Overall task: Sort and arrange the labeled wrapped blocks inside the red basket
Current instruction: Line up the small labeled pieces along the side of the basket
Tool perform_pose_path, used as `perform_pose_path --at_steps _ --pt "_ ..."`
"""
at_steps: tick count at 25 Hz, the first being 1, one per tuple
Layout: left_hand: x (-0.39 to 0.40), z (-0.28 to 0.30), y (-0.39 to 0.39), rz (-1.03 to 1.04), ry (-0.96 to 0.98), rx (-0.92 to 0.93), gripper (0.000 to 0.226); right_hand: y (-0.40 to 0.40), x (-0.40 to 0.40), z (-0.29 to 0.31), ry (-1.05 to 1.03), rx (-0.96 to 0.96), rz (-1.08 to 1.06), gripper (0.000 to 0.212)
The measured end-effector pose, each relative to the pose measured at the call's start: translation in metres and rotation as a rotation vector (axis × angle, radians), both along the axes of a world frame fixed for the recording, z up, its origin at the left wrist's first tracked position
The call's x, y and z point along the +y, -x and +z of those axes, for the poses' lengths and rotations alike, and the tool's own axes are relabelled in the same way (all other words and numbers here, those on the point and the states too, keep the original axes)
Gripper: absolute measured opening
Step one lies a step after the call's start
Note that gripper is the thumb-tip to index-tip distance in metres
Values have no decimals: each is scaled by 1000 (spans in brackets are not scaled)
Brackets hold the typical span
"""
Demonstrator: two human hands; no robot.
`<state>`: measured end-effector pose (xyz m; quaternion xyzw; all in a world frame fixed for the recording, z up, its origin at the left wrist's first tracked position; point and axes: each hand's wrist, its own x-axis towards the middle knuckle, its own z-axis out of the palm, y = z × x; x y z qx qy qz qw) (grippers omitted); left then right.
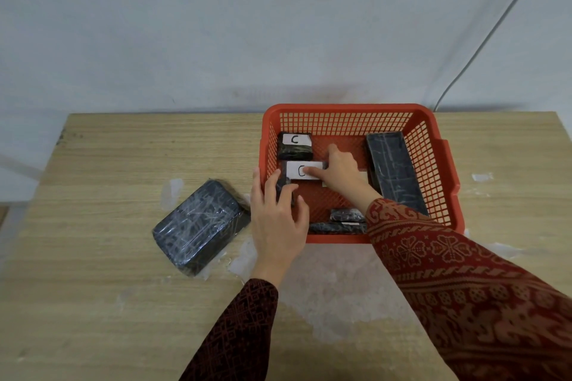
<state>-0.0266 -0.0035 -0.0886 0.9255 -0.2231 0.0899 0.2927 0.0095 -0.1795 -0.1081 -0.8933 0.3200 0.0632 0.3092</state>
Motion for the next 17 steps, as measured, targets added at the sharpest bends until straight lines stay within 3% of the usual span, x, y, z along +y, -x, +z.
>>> perform_pose_path --at_steps 7,14,17 --pt "-1 2 2 4 -7 8 26 12 -3 1 -308 -106 -130 50" --pt "-1 5 3 6 -24 -5 22 75 -42 21 -95 233 576 42" --pt "-2 7 3 7 -32 8 22 84 -42 22 74 311 745 46"
